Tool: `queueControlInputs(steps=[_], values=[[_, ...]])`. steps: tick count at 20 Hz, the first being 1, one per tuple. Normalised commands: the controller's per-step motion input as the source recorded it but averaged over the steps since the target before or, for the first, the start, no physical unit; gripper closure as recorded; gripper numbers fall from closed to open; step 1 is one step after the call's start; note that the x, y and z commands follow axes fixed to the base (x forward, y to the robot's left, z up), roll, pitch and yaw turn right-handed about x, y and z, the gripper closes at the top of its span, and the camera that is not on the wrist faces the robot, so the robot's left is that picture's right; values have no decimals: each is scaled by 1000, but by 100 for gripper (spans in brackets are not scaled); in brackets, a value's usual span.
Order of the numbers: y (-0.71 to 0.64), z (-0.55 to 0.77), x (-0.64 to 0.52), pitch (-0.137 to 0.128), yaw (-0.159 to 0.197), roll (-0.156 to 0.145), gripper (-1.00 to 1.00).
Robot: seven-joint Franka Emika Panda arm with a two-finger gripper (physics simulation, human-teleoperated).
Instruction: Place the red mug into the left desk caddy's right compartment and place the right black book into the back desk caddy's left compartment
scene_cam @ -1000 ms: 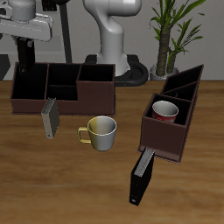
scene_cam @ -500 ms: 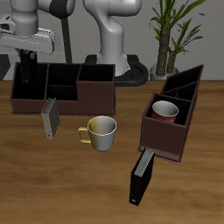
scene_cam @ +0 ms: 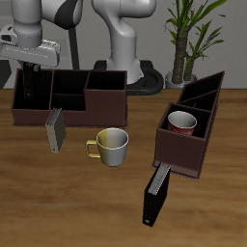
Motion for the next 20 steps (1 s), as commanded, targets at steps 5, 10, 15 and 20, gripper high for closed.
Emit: queueControlInputs(steps=[5, 10, 15, 20], values=[[-76, -291, 61, 49, 9, -32, 100], [-148, -190, 62, 49, -53, -24, 100], [-67, -92, 26, 42, -25, -35, -100], [55, 133, 17, -15, 20, -8, -100]])
